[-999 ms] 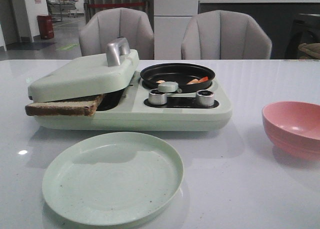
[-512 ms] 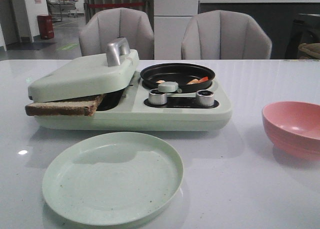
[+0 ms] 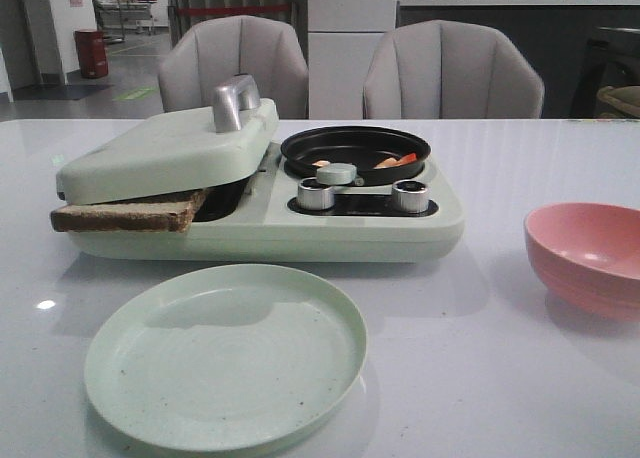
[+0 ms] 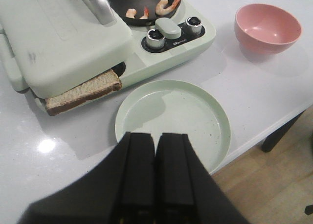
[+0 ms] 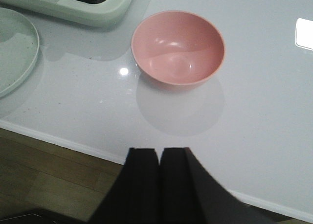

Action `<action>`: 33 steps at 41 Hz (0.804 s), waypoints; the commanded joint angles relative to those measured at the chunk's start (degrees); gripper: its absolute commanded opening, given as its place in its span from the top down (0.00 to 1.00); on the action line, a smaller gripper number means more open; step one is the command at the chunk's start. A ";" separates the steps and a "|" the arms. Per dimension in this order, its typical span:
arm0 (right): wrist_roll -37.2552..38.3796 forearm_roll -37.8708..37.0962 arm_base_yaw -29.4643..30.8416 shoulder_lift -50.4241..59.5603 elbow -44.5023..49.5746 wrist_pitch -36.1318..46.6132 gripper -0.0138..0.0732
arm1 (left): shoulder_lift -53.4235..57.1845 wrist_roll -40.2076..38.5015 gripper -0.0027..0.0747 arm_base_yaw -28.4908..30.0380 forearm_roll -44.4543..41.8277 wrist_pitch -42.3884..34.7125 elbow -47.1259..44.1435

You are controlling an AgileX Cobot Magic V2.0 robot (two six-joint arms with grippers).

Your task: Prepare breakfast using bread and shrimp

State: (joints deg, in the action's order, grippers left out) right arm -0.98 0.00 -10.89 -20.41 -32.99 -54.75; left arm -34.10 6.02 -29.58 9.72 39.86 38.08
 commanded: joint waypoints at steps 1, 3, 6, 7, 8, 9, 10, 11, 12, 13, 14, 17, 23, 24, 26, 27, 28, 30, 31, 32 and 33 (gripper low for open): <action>0.06 -0.30 -0.04 -0.51 -1.47 4.12 0.80 | 3.37 -0.02 0.84 3.17 -2.48 -5.33 0.32; 0.06 -0.30 -0.04 -0.51 -1.47 4.12 0.80 | 5.86 -0.02 0.83 5.87 -4.74 -5.49 -1.23; 0.06 -0.30 -0.04 -0.51 -1.47 4.12 0.80 | 10.46 -0.02 0.83 10.14 -7.50 -8.99 -5.33; 0.06 -0.30 -0.04 -0.51 -1.47 4.12 0.80 | 11.88 -0.02 0.83 11.62 -8.28 -10.96 -6.76; 0.06 -0.30 -0.04 -0.51 -1.47 4.12 0.80 | 13.31 -0.02 0.83 12.36 -8.78 -12.50 -8.26; 0.06 -0.30 -0.04 -0.51 -1.47 4.12 0.80 | 15.25 -0.02 0.83 13.84 -9.20 -14.03 -10.29; 0.06 -0.30 -0.04 -0.51 -1.47 4.12 0.80 | 17.05 -0.02 0.83 15.21 -9.72 -16.02 -12.35; 0.06 -0.30 -0.04 -0.51 -1.47 4.12 0.80 | 18.69 -0.02 0.83 16.48 -9.72 -17.74 -13.85; 0.06 -0.30 -0.04 -0.51 -1.47 4.12 0.80 | 19.83 -0.02 0.83 17.37 -9.72 -19.05 -15.74; 0.06 -0.30 -0.04 -0.51 -1.47 4.12 0.80 | 21.22 -0.02 0.83 18.46 -9.72 -19.79 -17.58; 0.06 -0.30 -0.04 -0.51 -1.47 4.12 0.80 | 22.16 -0.02 0.83 19.44 -9.72 -20.58 -18.90; 0.06 -0.30 -0.04 -0.51 -1.47 4.12 0.80 | 24.71 -0.02 0.83 21.55 -9.72 -22.59 -23.02; 0.06 -0.30 -0.04 -0.51 -1.47 4.12 0.80 | 31.26 -2.37 0.83 24.51 -9.14 -29.57 -31.91; 0.06 -0.30 -0.04 -0.51 -1.47 4.12 0.80 | 32.36 -3.48 0.83 24.60 -10.26 -30.01 -32.83; 0.06 -0.30 -0.04 -0.51 -1.47 4.12 0.80 | 34.57 -6.02 0.83 24.83 -12.00 -30.43 -34.71; 0.06 -0.30 -0.04 -0.51 -1.47 4.12 0.80 | 35.50 -7.04 0.83 24.83 -12.30 -30.80 -35.72; 0.06 -0.30 -0.04 -0.51 -1.47 4.12 0.80 | 35.51 -7.19 0.83 24.93 -12.30 -31.69 -36.53; 0.06 -0.30 -0.04 -0.51 -1.47 4.06 0.80 | 35.51 -7.74 0.83 25.22 -12.30 -33.19 -38.08; 0.06 -0.30 -0.04 -0.51 -1.47 4.06 0.80 | 35.51 -8.19 0.83 25.51 -12.30 -33.91 -38.61; 0.06 -0.30 -0.04 -0.51 -1.47 4.13 0.80 | 35.51 -8.44 0.83 25.63 -12.30 -34.91 -39.27; 0.06 -0.30 -0.04 -0.51 -1.47 4.08 0.80 | 35.51 -8.59 0.83 25.86 -12.30 -35.79 -39.91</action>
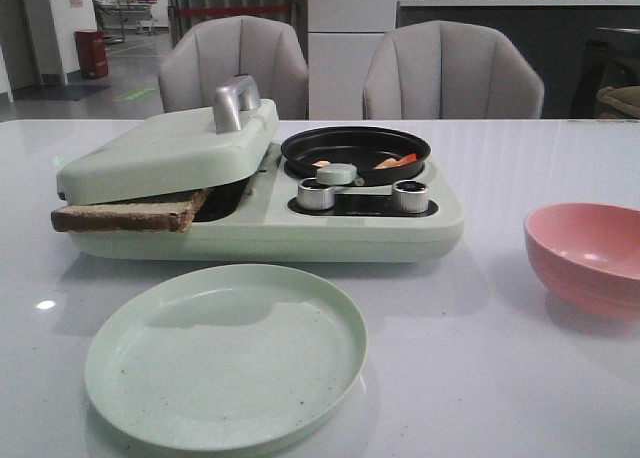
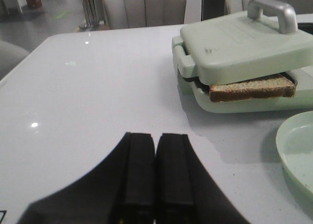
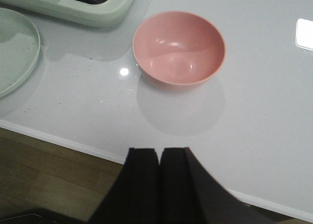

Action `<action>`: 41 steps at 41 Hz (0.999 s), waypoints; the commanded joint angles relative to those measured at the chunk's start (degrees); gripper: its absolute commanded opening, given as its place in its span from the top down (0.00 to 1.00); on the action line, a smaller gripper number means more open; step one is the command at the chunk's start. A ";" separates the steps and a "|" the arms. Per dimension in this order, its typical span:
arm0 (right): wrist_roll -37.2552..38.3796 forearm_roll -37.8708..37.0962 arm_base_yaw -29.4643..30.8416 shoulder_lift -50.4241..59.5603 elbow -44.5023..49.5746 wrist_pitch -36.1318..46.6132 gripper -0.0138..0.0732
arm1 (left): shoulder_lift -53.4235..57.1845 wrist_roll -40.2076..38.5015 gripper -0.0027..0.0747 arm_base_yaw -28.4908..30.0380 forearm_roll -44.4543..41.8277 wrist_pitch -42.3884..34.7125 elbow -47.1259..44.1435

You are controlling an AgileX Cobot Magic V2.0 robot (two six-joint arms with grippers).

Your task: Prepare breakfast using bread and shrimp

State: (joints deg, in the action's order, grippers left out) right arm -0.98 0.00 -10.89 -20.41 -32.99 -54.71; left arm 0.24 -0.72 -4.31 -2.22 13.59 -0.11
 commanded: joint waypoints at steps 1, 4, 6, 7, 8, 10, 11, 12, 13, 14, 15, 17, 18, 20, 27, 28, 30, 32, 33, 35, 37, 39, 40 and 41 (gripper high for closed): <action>0.06 -0.30 -0.04 -0.51 -1.47 4.04 0.80 | 1.16 -1.85 0.83 0.68 -0.24 -10.34 -1.83; 0.06 -0.30 -0.04 -0.51 -1.47 4.05 0.80 | 1.16 -1.85 0.83 0.82 -0.24 -12.13 -1.71; 0.06 -0.30 -0.04 -0.51 -1.47 4.05 0.80 | 1.16 -1.85 0.83 0.95 -0.24 -15.07 -1.71; 0.06 -0.30 -0.04 -0.51 -1.47 4.05 0.80 | 1.16 -1.85 0.83 1.07 -0.24 -16.27 -1.71; 0.06 -0.30 -0.04 -0.51 -1.47 4.11 0.80 | 1.16 -1.85 0.83 1.07 -0.24 -17.34 -1.71; 0.06 -0.30 -0.04 -0.51 -1.47 4.04 0.80 | 1.16 -1.85 0.83 1.19 -0.24 -19.46 -1.71; 0.06 -0.30 -0.04 -0.51 -1.47 4.04 0.80 | 1.16 -1.85 0.83 1.19 -0.24 -20.22 -1.71; 0.06 -0.30 -0.04 -0.51 -1.47 4.04 0.80 | 1.16 -1.85 0.83 1.19 -0.24 -20.74 -1.71; 0.06 -0.30 -0.04 -0.51 -1.47 4.04 0.80 | 1.16 -1.85 0.83 1.19 -0.24 -21.03 -1.71; 0.06 -0.30 -0.04 -0.51 -1.47 4.04 0.80 | 1.16 -1.85 0.83 1.19 -0.24 -21.18 -1.71; 0.06 -0.30 -0.04 -0.51 -1.47 4.04 0.80 | 1.16 -1.85 0.83 1.19 0.02 -21.18 -1.71; 0.06 -0.30 -0.04 -0.51 -1.47 4.04 0.80 | 1.16 -1.85 0.83 1.19 1.08 -21.18 -1.71; 0.06 -0.30 -0.04 -0.51 -1.47 4.04 0.80 | 1.16 -1.85 0.83 1.19 1.66 -21.18 -1.71; 0.06 -0.30 -0.04 -0.51 -1.47 4.04 0.80 | 1.16 -1.85 0.83 1.19 1.88 -20.84 -1.71; 0.06 -0.30 -0.04 -0.51 -1.47 4.04 0.80 | 1.16 -1.85 0.84 2.25 1.88 -20.72 -1.71; 0.06 -0.30 -0.04 -0.51 -1.47 4.04 0.80 | 1.16 -1.85 0.83 2.67 1.88 -20.72 -1.71; 0.06 -0.30 -0.04 -0.51 -1.47 4.04 0.80 | 1.16 -1.85 0.84 3.47 1.88 -20.72 -1.71; 0.06 -0.30 -0.04 -0.51 -1.47 4.04 0.80 | 1.16 -1.85 0.83 3.87 1.88 -20.72 -1.71; 0.06 -0.30 -0.04 -0.51 -1.47 4.04 0.80 | 1.16 -1.85 0.84 3.87 1.88 -20.72 -1.71; 0.06 -0.30 -0.04 -0.51 -1.47 4.04 0.80 | 1.16 -1.85 0.84 3.87 1.88 -20.72 -1.71; 0.06 -0.30 -0.04 -0.51 -1.47 4.04 0.80 | 1.16 -1.85 0.83 3.74 1.88 -20.72 -1.71; 0.06 -0.30 -0.04 -0.51 -1.47 4.04 0.80 | 1.16 -1.85 0.83 3.74 1.88 -20.72 -1.71; 0.06 -0.30 -0.04 -0.51 -1.47 4.04 0.80 | 1.16 -1.85 0.83 3.74 1.88 -20.72 -1.71; 0.06 -0.30 -0.04 -0.51 -1.47 4.04 0.80 | 1.16 -1.85 0.83 3.74 1.88 -20.72 -1.71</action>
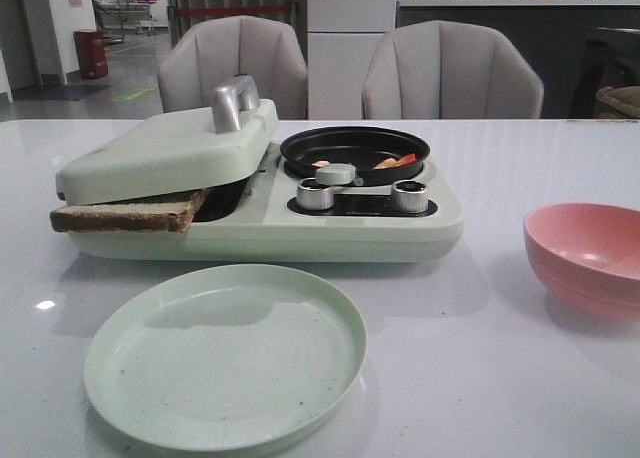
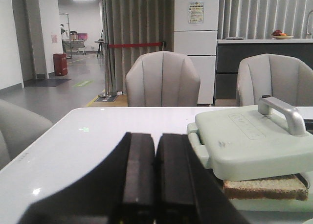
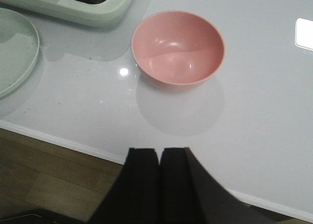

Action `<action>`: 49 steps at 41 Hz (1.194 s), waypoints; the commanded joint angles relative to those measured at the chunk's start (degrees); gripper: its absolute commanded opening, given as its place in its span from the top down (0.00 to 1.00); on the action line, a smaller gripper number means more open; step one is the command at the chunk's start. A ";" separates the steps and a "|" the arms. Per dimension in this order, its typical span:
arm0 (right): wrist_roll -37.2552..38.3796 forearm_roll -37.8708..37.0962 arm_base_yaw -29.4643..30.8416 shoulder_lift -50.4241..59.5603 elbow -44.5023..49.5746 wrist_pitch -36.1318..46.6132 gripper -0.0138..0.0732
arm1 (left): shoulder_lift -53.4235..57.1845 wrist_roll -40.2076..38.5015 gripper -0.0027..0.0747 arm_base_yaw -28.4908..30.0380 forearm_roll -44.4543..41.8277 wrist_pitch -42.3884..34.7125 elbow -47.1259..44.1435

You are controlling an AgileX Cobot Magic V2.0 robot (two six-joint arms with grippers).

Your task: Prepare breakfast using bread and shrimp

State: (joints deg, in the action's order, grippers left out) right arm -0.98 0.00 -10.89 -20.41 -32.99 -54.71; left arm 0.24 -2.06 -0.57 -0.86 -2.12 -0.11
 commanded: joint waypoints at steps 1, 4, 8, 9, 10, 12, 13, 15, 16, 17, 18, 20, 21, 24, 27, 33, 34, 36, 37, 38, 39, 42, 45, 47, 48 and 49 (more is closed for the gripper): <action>0.06 -0.30 -0.04 -0.51 -1.47 4.04 0.80 | 1.16 -0.52 0.84 0.01 0.52 -5.01 -1.71; 0.06 -0.30 -0.04 -0.51 -1.47 4.04 0.80 | 1.16 -0.52 0.84 -0.34 0.52 -5.01 -1.71; 0.06 -0.30 -0.04 -0.51 -1.47 4.04 0.80 | 1.16 -0.52 0.84 -1.04 0.52 -5.01 -1.71; 0.06 -0.30 -0.04 -0.51 -1.47 4.04 0.80 | 1.06 -0.52 0.83 -1.04 0.52 -5.01 -1.71; 0.06 -0.30 -0.04 -0.51 -1.47 4.04 0.80 | 1.06 -0.52 0.83 -1.04 0.52 -5.01 -1.71; 0.06 -0.30 -0.04 -0.51 -1.47 4.04 0.80 | 1.06 -0.52 0.83 -1.04 0.52 -5.01 -1.71; 0.06 -0.30 -0.04 -0.51 -1.47 4.04 0.80 | 1.06 -0.52 0.83 -1.04 0.52 -5.01 -1.71; 0.06 -0.30 -0.04 -0.51 -1.47 4.04 0.80 | 1.06 -0.52 0.84 -1.04 0.52 -5.01 -1.71; 0.06 -0.30 -0.04 -0.51 -1.47 4.04 0.80 | 1.06 -0.52 0.84 -1.04 0.52 -5.01 -1.71; 0.06 -0.30 -0.04 -0.51 -1.47 4.04 0.80 | 1.06 -0.52 0.84 -1.04 0.52 -5.01 -1.71; 0.06 -0.30 -0.04 -0.51 -1.47 4.04 0.80 | 1.06 -0.52 0.84 -1.04 0.52 -5.01 -1.71; 0.06 -0.30 -0.04 -0.51 -1.47 4.04 0.80 | 1.06 -0.52 0.84 -1.04 0.52 -5.01 -1.71; 0.06 -0.30 -0.04 -0.51 -1.47 4.04 0.80 | 1.06 -0.52 0.83 -1.04 0.52 -5.01 -1.71; 0.06 -0.30 -0.04 -0.51 -1.47 4.04 0.80 | 1.06 -0.52 0.84 -1.04 0.52 -5.01 -1.71; 0.06 -0.30 -0.04 -0.51 -1.47 4.04 0.80 | 1.06 -0.52 0.84 -1.04 0.52 -5.01 -1.71; 0.06 -0.30 -0.04 -0.51 -1.47 4.04 0.80 | 1.06 -0.52 0.84 -1.04 0.52 -5.01 -1.71; 0.06 -0.30 -0.04 -0.51 -1.47 4.04 0.80 | 1.06 -0.52 0.83 -1.04 0.52 -5.01 -1.71; 0.06 -0.36 0.01 0.07 -1.06 4.29 0.80 | 1.06 -0.52 0.83 -1.04 0.52 -5.01 -1.71; -0.06 -0.67 0.29 0.64 -0.53 5.04 0.80 | 1.06 -0.52 0.84 -1.04 0.52 -5.01 -1.71; -0.06 -0.99 0.83 1.39 0.01 6.54 0.80 | 1.06 -0.52 0.84 -1.04 0.52 -5.01 -1.71; -0.06 -1.05 1.19 1.99 0.72 7.56 0.80 | 1.06 -0.52 0.84 -1.04 0.52 -5.01 -1.71; -0.06 -1.05 3.37 4.47 4.77 15.20 0.80 | 1.06 -0.52 0.83 -1.04 0.52 -5.01 -1.71; -0.06 -1.05 5.48 7.79 10.13 24.17 0.80 | 1.06 -0.52 0.84 -1.04 0.52 -5.01 -1.71; -0.06 -0.99 6.58 9.92 13.81 29.56 0.80 | 1.06 -0.52 0.83 -1.04 0.52 -5.01 -1.71; -0.01 -0.79 7.07 11.03 15.42 31.79 0.80 | 1.06 -0.52 0.84 -1.04 0.52 -5.01 -1.71; -0.01 -0.63 7.37 11.80 17.53 34.74 0.80 | 1.06 -0.52 0.83 -1.04 0.52 -5.01 -1.71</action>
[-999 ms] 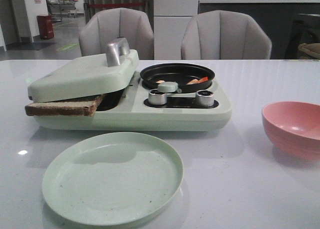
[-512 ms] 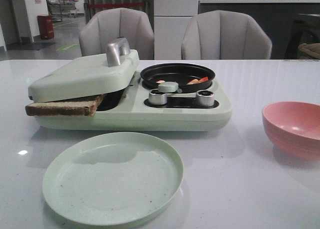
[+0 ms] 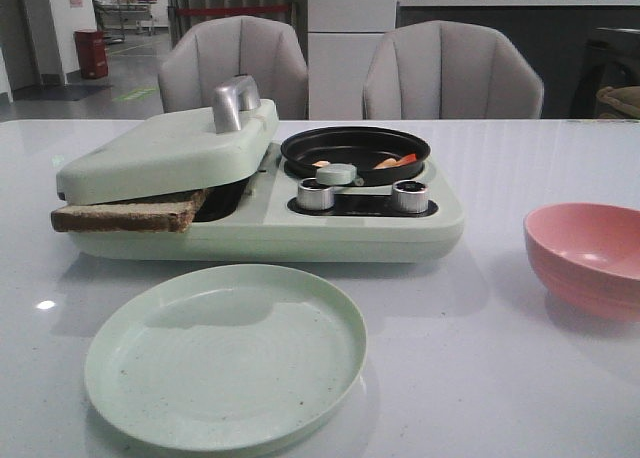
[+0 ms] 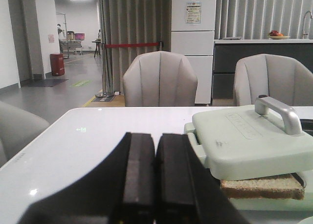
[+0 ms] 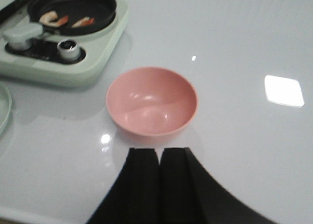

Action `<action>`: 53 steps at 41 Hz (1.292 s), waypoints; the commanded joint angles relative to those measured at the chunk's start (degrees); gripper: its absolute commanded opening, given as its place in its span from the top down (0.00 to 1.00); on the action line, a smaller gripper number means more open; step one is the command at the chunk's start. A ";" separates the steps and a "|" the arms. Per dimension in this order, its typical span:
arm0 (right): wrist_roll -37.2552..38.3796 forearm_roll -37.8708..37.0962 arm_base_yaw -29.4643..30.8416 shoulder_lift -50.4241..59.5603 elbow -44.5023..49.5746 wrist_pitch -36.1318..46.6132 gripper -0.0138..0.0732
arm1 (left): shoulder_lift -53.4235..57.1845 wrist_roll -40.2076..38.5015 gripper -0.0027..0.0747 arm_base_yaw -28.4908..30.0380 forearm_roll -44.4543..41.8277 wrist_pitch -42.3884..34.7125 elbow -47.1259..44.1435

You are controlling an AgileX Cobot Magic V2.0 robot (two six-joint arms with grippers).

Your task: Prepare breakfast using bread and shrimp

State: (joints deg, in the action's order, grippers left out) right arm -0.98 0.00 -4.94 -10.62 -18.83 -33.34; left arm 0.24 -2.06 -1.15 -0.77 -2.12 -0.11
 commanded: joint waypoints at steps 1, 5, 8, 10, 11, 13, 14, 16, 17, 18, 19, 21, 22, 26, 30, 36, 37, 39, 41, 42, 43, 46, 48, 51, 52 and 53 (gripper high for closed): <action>-0.01 -0.39 1.77 3.00 4.94 16.24 0.80 | 1.06 -0.52 0.83 -0.46 0.43 -5.01 -1.71; -0.01 0.00 3.07 6.17 12.03 25.64 0.80 | 1.06 -0.52 0.84 -0.46 0.43 -5.01 -1.71; -0.01 1.14 4.34 8.39 16.56 30.65 0.80 | 1.06 -0.52 0.83 -0.46 0.43 -5.01 -1.71; -0.01 1.86 5.34 10.11 18.74 33.02 0.80 | 1.06 -0.52 0.84 -0.46 0.43 -5.01 -1.71; -0.01 2.33 5.84 11.19 19.60 34.06 0.80 | 1.06 -0.52 0.83 -0.46 0.43 -5.01 -1.71; -0.01 2.55 6.54 12.68 19.42 31.50 0.80 | 1.06 -0.52 0.84 -0.46 0.43 -5.01 -1.71; -0.01 2.55 6.62 12.47 19.42 31.60 0.80 | 1.06 -0.52 0.84 -0.46 0.43 -5.01 -1.71; -0.01 2.55 6.62 12.39 19.48 30.99 0.80 | 0.94 -0.52 0.84 -0.46 0.43 -5.01 -1.71; -0.01 2.60 6.62 12.46 19.48 30.85 0.80 | 0.94 -0.52 0.84 -0.46 0.43 -5.01 -1.71; -0.01 2.66 6.62 12.46 19.48 30.72 0.80 | 0.94 -0.52 0.83 -0.46 0.43 -5.01 -1.71; -0.01 2.82 6.62 12.46 19.48 30.72 0.80 | 0.94 -0.52 0.83 -0.46 0.43 -5.01 -1.71; -0.01 3.62 6.62 12.46 19.48 30.96 0.80 | 0.94 -0.52 0.83 -0.46 0.43 -5.01 -1.71; -0.01 3.87 6.62 12.46 19.48 31.13 0.80 | 0.94 -0.52 0.83 -0.46 0.43 -5.01 -1.71; -0.01 4.91 6.29 12.46 19.48 31.86 0.80 | 0.94 -0.52 0.84 -0.46 0.43 -5.01 -1.71; -0.01 5.29 5.93 12.46 19.48 32.52 0.80 | 0.94 -0.52 0.84 -0.46 0.43 -5.01 -1.71; -0.01 5.34 5.57 12.46 19.48 34.10 0.80 | 0.94 -0.52 0.84 -0.46 0.43 -5.01 -1.71; -0.01 5.34 5.57 12.46 19.48 34.23 0.80 | 0.94 -0.52 0.84 -0.46 0.43 -5.01 -1.71; -0.01 5.34 5.57 12.46 19.48 34.16 0.80 | 0.94 -0.52 0.84 -0.46 0.43 -5.01 -1.71; -0.01 5.34 5.57 12.46 19.48 34.10 0.80 | 0.94 -0.52 0.83 -0.46 0.43 -5.01 -1.71; -0.01 5.34 5.57 12.46 19.48 34.10 0.80 | 0.94 -0.52 0.84 -0.46 0.43 -5.01 -1.71; -0.01 5.34 5.57 12.46 19.48 34.10 0.80 | 0.94 -0.52 0.83 -0.46 0.43 -5.01 -1.71; -0.01 5.34 5.57 12.46 19.48 34.10 0.80 | 0.94 -0.52 0.83 -0.46 0.43 -5.01 -1.71; -0.01 5.34 5.57 12.46 19.48 34.10 0.80 | 0.94 -0.52 0.84 -0.46 0.43 -5.01 -1.71; -0.01 5.34 5.57 12.46 19.48 34.10 0.80 | 0.94 -0.52 0.84 -0.46 0.43 -5.01 -1.71; -0.01 5.34 5.57 12.46 19.48 34.10 0.80 | 0.94 -0.52 0.84 -0.46 0.43 -5.01 -1.71; -0.01 5.34 5.57 12.46 19.48 34.10 0.80 | 0.94 -0.52 0.83 -0.46 0.43 -5.01 -1.71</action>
State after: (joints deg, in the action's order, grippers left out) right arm -0.98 5.15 0.75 0.57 1.56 -4.77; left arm 0.24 -2.06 -1.15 -0.77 -2.20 -0.11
